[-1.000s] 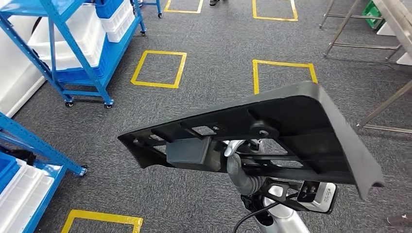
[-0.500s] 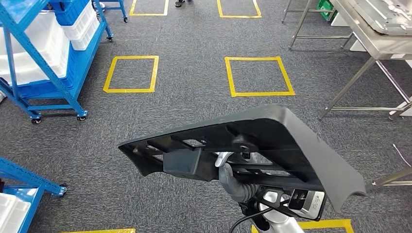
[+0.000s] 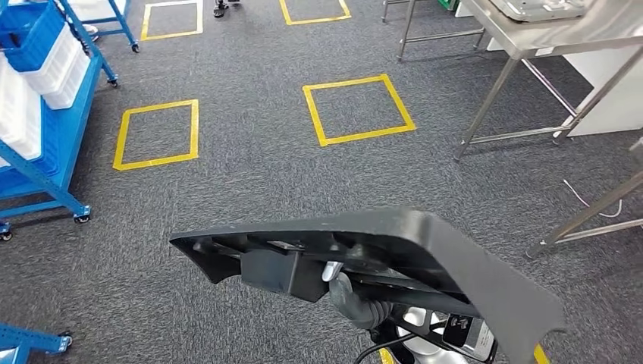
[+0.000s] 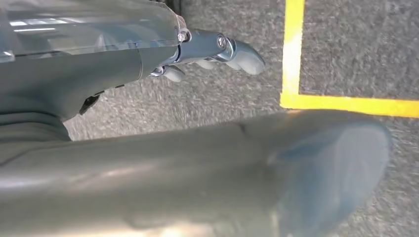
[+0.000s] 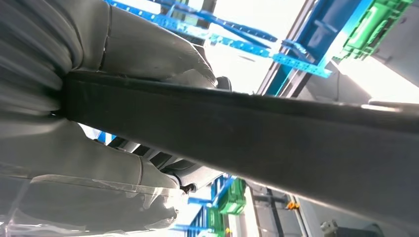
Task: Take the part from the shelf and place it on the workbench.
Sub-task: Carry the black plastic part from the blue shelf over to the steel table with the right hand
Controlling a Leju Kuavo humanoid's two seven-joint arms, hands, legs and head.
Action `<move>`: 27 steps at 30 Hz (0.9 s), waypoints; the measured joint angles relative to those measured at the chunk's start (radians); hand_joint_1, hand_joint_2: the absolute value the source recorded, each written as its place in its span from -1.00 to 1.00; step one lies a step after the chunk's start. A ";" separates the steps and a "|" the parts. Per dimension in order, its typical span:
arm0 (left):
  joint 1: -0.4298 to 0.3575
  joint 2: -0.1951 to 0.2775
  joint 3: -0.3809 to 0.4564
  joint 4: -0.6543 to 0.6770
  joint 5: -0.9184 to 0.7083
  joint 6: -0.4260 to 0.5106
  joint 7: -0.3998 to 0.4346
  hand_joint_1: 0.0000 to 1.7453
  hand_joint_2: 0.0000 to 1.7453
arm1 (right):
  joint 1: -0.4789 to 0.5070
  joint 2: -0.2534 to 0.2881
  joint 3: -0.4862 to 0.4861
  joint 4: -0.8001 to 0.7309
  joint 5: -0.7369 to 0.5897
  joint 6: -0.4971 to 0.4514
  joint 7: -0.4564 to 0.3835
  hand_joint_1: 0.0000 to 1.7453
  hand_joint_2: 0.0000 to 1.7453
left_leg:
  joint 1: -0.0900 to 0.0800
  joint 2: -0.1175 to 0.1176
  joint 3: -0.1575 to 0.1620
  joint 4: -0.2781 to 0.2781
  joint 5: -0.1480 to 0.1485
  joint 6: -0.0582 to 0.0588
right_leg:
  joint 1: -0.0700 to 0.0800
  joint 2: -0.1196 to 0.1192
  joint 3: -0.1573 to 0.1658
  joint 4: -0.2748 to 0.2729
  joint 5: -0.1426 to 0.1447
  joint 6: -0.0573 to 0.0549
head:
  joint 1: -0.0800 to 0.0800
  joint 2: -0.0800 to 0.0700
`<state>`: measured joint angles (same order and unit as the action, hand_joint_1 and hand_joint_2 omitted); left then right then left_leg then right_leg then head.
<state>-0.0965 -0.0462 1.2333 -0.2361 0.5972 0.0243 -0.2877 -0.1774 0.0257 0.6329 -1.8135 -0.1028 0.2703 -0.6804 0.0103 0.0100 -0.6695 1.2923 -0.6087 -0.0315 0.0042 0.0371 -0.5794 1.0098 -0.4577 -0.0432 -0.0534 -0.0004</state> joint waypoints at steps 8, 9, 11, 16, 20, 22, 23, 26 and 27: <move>-0.008 0.006 0.021 0.000 0.000 -0.007 -0.003 -1.00 -1.00 | -0.050 0.019 0.002 0.002 0.036 -0.008 0.003 1.00 1.00 | 0.005 -0.059 0.109 -0.266 0.131 0.020 | -0.009 0.088 -0.020 0.026 -0.005 0.036 | 0.000 0.000; -0.012 0.007 0.021 0.000 0.000 -0.009 -0.004 -1.00 -1.00 | -0.054 0.020 0.002 0.001 0.040 -0.009 0.003 1.00 1.00 | 0.005 -0.050 0.111 -0.271 0.134 0.027 | -0.008 0.074 -0.022 0.029 -0.008 0.041 | 0.000 0.000; -0.015 0.007 0.021 0.000 0.000 -0.011 -0.006 -1.00 -1.00 | -0.064 0.022 0.001 0.001 0.044 -0.011 0.004 1.00 1.00 | 0.006 -0.029 0.113 -0.281 0.140 0.041 | -0.006 0.020 -0.048 0.082 -0.042 0.048 | 0.000 0.000; -0.009 0.007 0.021 0.000 0.000 -0.016 -0.017 -1.00 -1.00 | -0.072 0.022 -0.001 0.003 0.048 -0.011 0.004 1.00 1.00 | -0.002 0.035 0.115 -0.283 0.136 0.050 | -0.011 -0.031 -0.151 0.285 -0.110 0.057 | 0.000 0.000; -0.013 0.004 0.021 0.000 0.000 -0.017 -0.026 -1.00 -1.00 | -0.076 0.021 -0.008 0.004 0.054 -0.001 0.003 1.00 1.00 | -0.008 0.074 0.125 -0.282 0.126 0.040 | 0.006 -0.101 -0.031 0.048 -0.007 0.036 | 0.000 0.000; -0.013 0.002 0.021 0.000 0.000 -0.017 -0.028 -1.00 -1.00 | -0.083 0.020 -0.008 0.005 0.062 -0.003 0.002 1.00 1.00 | -0.011 0.093 0.129 -0.283 0.122 0.031 | 0.016 -0.111 -0.018 0.015 -0.005 0.027 | 0.000 0.000; -0.014 0.001 0.021 0.000 0.000 -0.017 -0.028 -1.00 -1.00 | -0.087 0.020 -0.008 0.006 0.066 -0.006 0.002 1.00 1.00 | -0.011 0.103 0.132 -0.285 0.120 0.027 | 0.015 -0.097 -0.019 0.012 -0.003 0.024 | 0.000 0.000; -0.018 -0.003 0.021 0.000 0.000 -0.018 -0.029 -1.00 -1.00 | -0.116 0.020 -0.008 0.016 0.066 -0.022 0.006 1.00 1.00 | -0.007 0.060 0.120 -0.237 0.083 0.014 | 0.003 -0.062 -0.010 -0.005 0.007 0.010 | 0.000 0.000; -0.016 -0.004 0.021 0.000 -0.001 -0.019 -0.030 -1.00 -1.00 | -0.129 0.020 -0.008 0.021 0.063 -0.025 0.009 1.00 1.00 | -0.004 0.030 0.096 -0.183 0.054 0.011 | 0.001 -0.050 -0.008 -0.007 0.010 0.007 | 0.000 0.000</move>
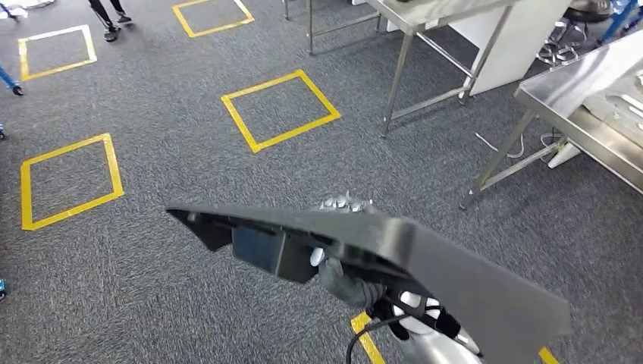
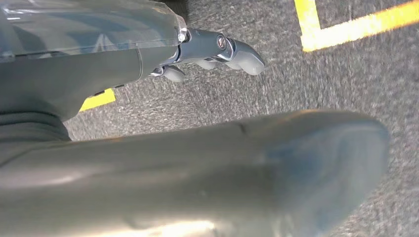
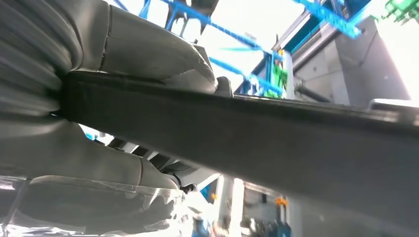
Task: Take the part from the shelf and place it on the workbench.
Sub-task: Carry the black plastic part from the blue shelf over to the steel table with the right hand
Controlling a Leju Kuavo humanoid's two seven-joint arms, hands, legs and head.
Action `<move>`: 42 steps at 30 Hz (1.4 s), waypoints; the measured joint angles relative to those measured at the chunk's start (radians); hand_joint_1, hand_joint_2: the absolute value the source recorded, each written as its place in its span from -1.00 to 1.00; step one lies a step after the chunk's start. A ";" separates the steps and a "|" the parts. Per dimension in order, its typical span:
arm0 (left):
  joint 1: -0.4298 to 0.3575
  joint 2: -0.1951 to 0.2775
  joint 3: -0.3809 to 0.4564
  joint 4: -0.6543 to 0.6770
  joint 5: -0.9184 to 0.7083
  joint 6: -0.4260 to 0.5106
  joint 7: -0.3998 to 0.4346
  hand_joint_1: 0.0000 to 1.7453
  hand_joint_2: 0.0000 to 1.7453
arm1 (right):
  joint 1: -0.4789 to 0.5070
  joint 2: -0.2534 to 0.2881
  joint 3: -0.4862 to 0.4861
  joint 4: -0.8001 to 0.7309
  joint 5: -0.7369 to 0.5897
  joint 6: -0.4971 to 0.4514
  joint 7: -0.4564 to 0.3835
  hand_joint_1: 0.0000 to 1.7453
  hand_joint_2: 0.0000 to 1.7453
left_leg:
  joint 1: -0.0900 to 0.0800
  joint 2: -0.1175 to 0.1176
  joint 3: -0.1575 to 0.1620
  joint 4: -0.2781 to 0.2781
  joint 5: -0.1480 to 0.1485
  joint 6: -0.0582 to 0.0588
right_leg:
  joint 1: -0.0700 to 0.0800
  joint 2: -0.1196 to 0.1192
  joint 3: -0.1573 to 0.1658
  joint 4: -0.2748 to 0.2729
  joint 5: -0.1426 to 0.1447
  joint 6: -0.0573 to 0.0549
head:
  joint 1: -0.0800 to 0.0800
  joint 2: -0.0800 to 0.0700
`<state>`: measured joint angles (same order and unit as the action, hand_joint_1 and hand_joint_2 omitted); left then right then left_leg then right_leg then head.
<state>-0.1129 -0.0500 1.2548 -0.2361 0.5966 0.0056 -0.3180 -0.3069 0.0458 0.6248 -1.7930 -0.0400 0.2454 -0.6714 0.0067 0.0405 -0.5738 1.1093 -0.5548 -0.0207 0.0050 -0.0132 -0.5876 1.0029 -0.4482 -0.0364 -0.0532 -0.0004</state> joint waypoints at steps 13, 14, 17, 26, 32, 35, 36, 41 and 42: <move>0.001 -0.003 0.000 0.000 0.000 -0.007 -0.008 -1.00 -1.00 | -0.062 -0.006 0.001 0.039 0.043 -0.042 0.044 1.00 1.00 | 0.014 -0.074 0.003 -0.085 0.087 0.017 | -0.012 0.123 -0.026 0.040 -0.012 0.044 | 0.000 0.000; 0.000 -0.003 0.000 0.000 0.000 -0.009 -0.008 -1.00 -1.00 | -0.064 -0.008 0.001 0.038 0.046 -0.045 0.045 1.00 1.00 | 0.015 -0.063 0.005 -0.089 0.089 0.024 | -0.011 0.101 -0.038 0.063 -0.028 0.049 | 0.000 0.000; 0.006 -0.004 0.000 0.000 0.000 -0.013 -0.006 -1.00 -1.00 | -0.069 -0.013 0.003 0.038 0.052 -0.051 0.045 1.00 1.00 | 0.011 -0.027 0.005 -0.094 0.090 0.035 | -0.011 0.033 -0.123 0.236 -0.112 0.058 | 0.000 0.000; 0.007 -0.006 0.000 0.000 0.000 -0.012 0.005 -1.00 -1.00 | -0.065 -0.025 0.011 0.006 0.039 -0.045 0.048 1.00 1.00 | -0.004 0.068 0.021 -0.093 0.072 0.015 | 0.012 -0.043 -0.019 0.024 -0.008 0.028 | 0.000 0.000; 0.005 -0.007 0.000 0.000 0.000 -0.010 0.012 -1.00 -1.00 | -0.072 -0.027 0.012 0.004 0.008 -0.043 0.058 1.00 1.00 | 0.005 -0.020 -0.059 0.094 -0.031 -0.009 | -0.001 0.025 -0.006 0.004 0.004 0.002 | 0.000 0.000; 0.010 -0.008 0.001 0.000 0.000 -0.009 0.012 -1.00 -1.00 | -0.070 -0.028 0.012 0.011 0.001 -0.043 0.060 1.00 1.00 | 0.005 -0.031 -0.115 0.179 -0.031 -0.011 | 0.000 0.065 -0.006 0.008 0.004 0.002 | 0.000 0.000; 0.009 -0.008 0.001 0.000 0.000 -0.010 0.012 -1.00 -1.00 | -0.070 -0.029 0.012 0.013 -0.001 -0.042 0.060 1.00 1.00 | 0.006 -0.035 -0.098 0.132 0.005 -0.010 | -0.001 0.079 -0.006 0.011 0.003 0.003 | 0.000 0.000; 0.004 -0.008 0.000 0.000 0.000 -0.017 0.010 -1.00 -1.00 | -0.074 -0.030 0.011 0.026 -0.018 -0.042 0.059 1.00 1.00 | 0.007 -0.093 -0.008 -0.081 0.087 0.007 | -0.005 0.134 -0.019 0.027 -0.003 0.028 | 0.000 0.000; 0.002 -0.008 0.000 0.000 0.000 -0.019 0.010 -1.00 -1.00 | -0.074 -0.031 0.009 0.029 -0.021 -0.044 0.059 1.00 1.00 | 0.007 -0.085 -0.007 -0.083 0.090 0.014 | -0.005 0.141 -0.021 0.025 -0.001 0.035 | 0.000 0.000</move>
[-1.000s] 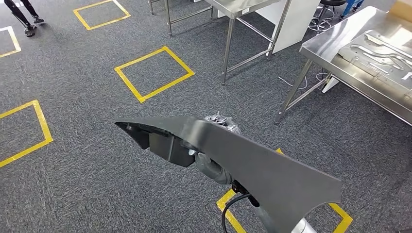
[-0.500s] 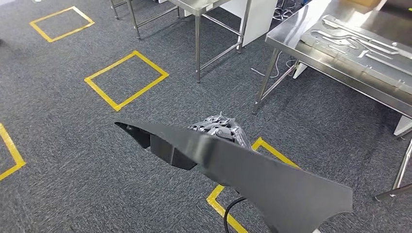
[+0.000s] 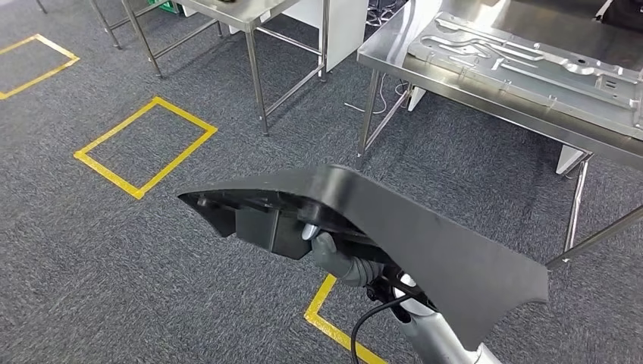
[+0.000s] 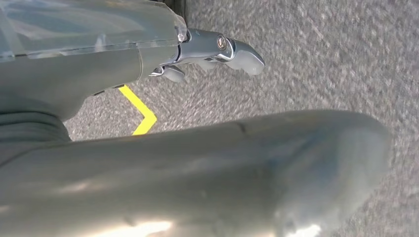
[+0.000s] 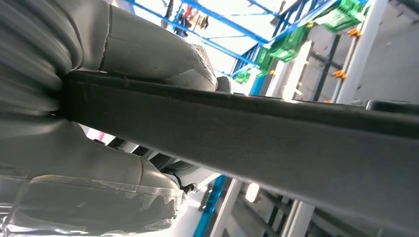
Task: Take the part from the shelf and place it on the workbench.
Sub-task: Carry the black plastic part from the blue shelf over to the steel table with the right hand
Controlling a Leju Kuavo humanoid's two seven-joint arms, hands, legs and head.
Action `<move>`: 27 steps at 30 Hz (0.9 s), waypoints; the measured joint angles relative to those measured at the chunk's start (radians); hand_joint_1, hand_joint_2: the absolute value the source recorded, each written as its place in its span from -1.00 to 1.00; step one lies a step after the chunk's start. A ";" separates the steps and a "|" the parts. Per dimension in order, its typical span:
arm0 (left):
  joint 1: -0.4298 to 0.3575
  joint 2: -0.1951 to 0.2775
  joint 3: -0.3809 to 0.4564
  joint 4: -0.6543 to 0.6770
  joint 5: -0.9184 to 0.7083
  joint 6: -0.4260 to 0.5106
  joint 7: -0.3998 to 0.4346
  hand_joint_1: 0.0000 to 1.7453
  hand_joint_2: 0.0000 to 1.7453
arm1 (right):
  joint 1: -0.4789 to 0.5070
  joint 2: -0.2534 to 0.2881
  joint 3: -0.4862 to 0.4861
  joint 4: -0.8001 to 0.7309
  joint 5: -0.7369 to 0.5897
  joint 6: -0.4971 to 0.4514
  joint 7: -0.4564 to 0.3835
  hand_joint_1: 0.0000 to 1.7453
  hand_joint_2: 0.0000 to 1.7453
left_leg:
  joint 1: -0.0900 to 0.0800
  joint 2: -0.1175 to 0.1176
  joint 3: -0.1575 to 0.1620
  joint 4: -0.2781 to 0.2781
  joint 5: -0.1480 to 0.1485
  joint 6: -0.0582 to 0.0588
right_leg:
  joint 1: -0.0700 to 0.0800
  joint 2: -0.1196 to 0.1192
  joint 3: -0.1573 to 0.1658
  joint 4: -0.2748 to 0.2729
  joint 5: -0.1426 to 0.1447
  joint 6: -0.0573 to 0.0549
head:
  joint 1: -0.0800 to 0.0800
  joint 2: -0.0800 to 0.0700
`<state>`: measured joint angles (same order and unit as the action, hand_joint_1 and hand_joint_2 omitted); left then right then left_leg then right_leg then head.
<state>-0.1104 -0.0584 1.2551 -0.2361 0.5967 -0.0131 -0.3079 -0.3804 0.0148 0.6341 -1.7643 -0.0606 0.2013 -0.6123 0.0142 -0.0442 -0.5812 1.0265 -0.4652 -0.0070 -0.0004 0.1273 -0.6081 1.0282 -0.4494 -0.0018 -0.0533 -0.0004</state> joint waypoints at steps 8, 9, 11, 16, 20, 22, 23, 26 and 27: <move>0.003 -0.003 -0.001 0.000 0.000 -0.003 0.009 -1.00 -1.00 | 0.011 -0.009 -0.009 0.023 -0.010 -0.005 -0.003 1.00 1.00 | 0.001 0.091 0.008 -0.015 0.002 0.025 | -0.009 -0.121 -0.134 0.267 -0.114 0.029 | 0.000 0.000; 0.003 -0.003 -0.001 0.000 0.000 -0.002 0.011 -1.00 -1.00 | 0.013 -0.009 -0.009 0.026 -0.010 -0.004 -0.004 1.00 1.00 | 0.001 0.102 0.010 -0.015 0.000 0.024 | -0.010 -0.126 -0.113 0.226 -0.085 0.029 | 0.000 0.000; 0.002 -0.005 -0.001 0.000 0.000 0.000 0.013 -1.00 -1.00 | 0.013 -0.009 -0.009 0.029 -0.010 -0.002 -0.007 1.00 1.00 | -0.002 0.122 0.018 -0.014 -0.006 0.018 | -0.006 -0.164 -0.040 0.086 -0.023 0.022 | 0.000 0.000; -0.001 -0.007 -0.001 0.000 0.000 0.003 0.015 -1.00 -1.00 | 0.010 -0.009 -0.013 0.031 -0.010 -0.002 -0.011 1.00 1.00 | -0.008 0.161 0.035 -0.017 -0.020 -0.008 | 0.007 -0.171 0.006 -0.014 0.001 -0.004 | 0.000 0.000; 0.000 -0.008 -0.001 0.000 0.000 0.013 0.021 -1.00 -1.00 | 0.008 -0.007 -0.019 0.036 -0.010 0.001 -0.016 1.00 1.00 | -0.002 0.071 -0.033 0.141 -0.110 -0.022 | -0.004 -0.125 0.017 -0.029 0.009 -0.023 | 0.000 0.000; 0.005 -0.009 0.000 0.000 0.000 0.017 0.021 -1.00 -1.00 | 0.026 -0.008 -0.019 0.039 -0.006 0.003 -0.031 1.00 1.00 | -0.002 0.055 -0.094 0.255 -0.145 -0.026 | -0.003 -0.097 0.017 -0.028 0.008 -0.025 | 0.000 0.000; 0.007 -0.009 0.000 0.000 0.000 0.018 0.021 -1.00 -1.00 | 0.039 -0.008 -0.019 0.039 -0.001 0.002 -0.039 1.00 1.00 | -0.001 0.053 -0.104 0.266 -0.135 -0.026 | -0.003 -0.082 0.018 -0.026 0.007 -0.025 | 0.000 0.000; 0.007 -0.009 0.000 0.000 0.000 0.020 0.022 -1.00 -1.00 | 0.065 -0.009 -0.018 0.040 0.014 -0.003 -0.054 1.00 1.00 | 0.005 0.025 -0.042 0.105 -0.033 -0.024 | -0.005 -0.041 0.021 -0.017 0.001 -0.016 | 0.000 0.000; 0.007 -0.009 0.000 0.000 0.000 0.021 0.022 -1.00 -1.00 | 0.068 -0.009 -0.017 0.040 0.016 -0.004 -0.055 1.00 1.00 | 0.007 0.007 -0.017 0.048 -0.011 -0.021 | -0.004 -0.028 0.019 -0.011 -0.002 -0.012 | 0.000 0.000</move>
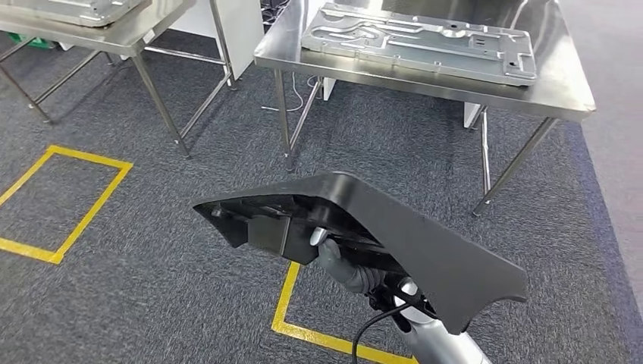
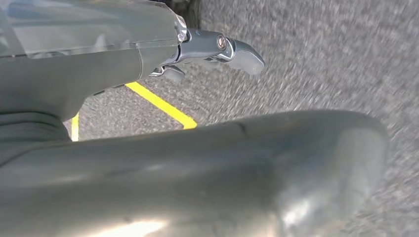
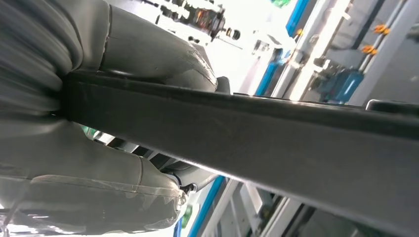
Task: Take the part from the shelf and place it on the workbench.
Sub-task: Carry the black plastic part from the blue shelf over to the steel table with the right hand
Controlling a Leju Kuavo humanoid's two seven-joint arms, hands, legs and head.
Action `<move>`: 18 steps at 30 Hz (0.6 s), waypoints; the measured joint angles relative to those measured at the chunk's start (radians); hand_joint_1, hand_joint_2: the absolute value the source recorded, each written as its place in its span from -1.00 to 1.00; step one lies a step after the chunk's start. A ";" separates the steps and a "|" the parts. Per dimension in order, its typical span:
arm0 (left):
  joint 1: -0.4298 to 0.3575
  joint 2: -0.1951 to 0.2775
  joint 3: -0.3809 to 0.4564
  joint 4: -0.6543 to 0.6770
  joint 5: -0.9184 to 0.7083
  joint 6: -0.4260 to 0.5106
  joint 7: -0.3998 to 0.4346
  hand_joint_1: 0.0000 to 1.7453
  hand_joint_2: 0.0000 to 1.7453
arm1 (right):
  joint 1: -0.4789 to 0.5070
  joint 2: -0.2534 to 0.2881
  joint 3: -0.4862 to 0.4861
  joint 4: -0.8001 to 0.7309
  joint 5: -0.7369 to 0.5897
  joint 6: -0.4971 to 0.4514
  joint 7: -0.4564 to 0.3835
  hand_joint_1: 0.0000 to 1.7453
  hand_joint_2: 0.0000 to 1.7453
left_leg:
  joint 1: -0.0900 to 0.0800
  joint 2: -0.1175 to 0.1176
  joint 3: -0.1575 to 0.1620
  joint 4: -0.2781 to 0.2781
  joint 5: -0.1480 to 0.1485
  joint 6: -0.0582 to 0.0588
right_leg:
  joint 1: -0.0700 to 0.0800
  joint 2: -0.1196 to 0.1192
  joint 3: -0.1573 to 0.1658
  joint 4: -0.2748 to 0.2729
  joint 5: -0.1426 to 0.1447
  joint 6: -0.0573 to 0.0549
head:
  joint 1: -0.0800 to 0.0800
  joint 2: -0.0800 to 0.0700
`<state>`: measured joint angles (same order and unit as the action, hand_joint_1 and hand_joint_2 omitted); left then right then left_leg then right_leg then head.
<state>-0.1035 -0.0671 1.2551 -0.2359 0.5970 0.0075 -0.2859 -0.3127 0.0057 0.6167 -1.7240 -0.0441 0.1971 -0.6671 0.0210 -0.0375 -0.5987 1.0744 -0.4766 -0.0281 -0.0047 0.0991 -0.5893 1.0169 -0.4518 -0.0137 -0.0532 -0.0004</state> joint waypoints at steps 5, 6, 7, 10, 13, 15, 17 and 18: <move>-0.008 -0.003 0.000 0.000 0.000 -0.001 0.000 -1.00 -1.00 | 0.004 0.000 0.000 0.003 0.004 -0.001 -0.002 1.00 1.00 | 0.002 0.005 0.027 -0.057 0.009 0.029 | -0.002 0.024 -0.014 0.011 -0.005 0.030 | 0.000 0.000; -0.010 -0.005 0.000 0.000 0.000 -0.003 0.000 -1.00 -1.00 | 0.003 -0.001 0.000 0.004 0.003 -0.001 -0.002 1.00 1.00 | 0.003 0.017 0.029 -0.061 0.012 0.036 | -0.001 -0.001 -0.026 0.034 -0.020 0.035 | 0.000 0.000; -0.009 -0.006 0.000 0.000 -0.001 -0.004 -0.001 -1.00 -1.00 | 0.001 -0.001 0.000 0.004 0.003 0.000 -0.002 1.00 1.00 | 0.004 0.028 0.031 -0.065 0.013 0.042 | -0.001 -0.032 -0.047 0.078 -0.046 0.040 | 0.000 0.000; -0.004 -0.006 0.001 0.000 0.000 -0.006 -0.002 -1.00 -1.00 | -0.001 -0.001 0.000 0.008 0.002 0.002 -0.001 1.00 1.00 | -0.001 0.064 0.033 -0.066 0.010 0.048 | -0.006 -0.089 -0.140 0.258 -0.120 0.051 | 0.000 0.000; -0.005 -0.008 0.001 0.000 0.000 -0.006 -0.002 -1.00 -1.00 | -0.001 -0.002 0.000 0.013 0.002 0.002 0.001 1.00 1.00 | -0.002 0.097 0.040 -0.066 0.003 0.044 | -0.008 -0.106 -0.113 0.199 -0.060 0.050 | 0.000 0.000; -0.007 -0.010 0.001 0.000 0.000 -0.006 -0.002 -1.00 -1.00 | -0.005 -0.001 0.000 0.014 0.002 0.002 0.001 1.00 1.00 | -0.005 0.116 0.049 -0.065 -0.005 0.036 | -0.001 -0.144 -0.041 0.060 -0.006 0.039 | 0.000 0.000; -0.007 -0.011 0.001 0.000 0.000 -0.006 -0.002 -1.00 -1.00 | -0.008 -0.001 0.000 0.014 0.002 0.002 0.001 1.00 1.00 | -0.009 0.132 0.056 -0.066 -0.011 0.026 | 0.009 -0.162 -0.013 0.001 0.006 0.025 | 0.000 0.000; -0.008 -0.011 0.001 0.000 0.000 -0.006 -0.002 -1.00 -1.00 | -0.009 -0.001 0.000 0.014 0.001 0.002 0.001 1.00 1.00 | -0.011 0.141 0.058 -0.067 -0.012 0.021 | 0.011 -0.151 -0.015 0.001 0.006 0.020 | 0.000 0.000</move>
<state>-0.1116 -0.0783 1.2559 -0.2361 0.5972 0.0015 -0.2879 -0.3217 0.0050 0.6168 -1.7095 -0.0428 0.1995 -0.6657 0.0105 0.1032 -0.5402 1.0077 -0.4890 -0.0074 0.0068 -0.0522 -0.6042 1.0182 -0.4454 0.0060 -0.0530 -0.0004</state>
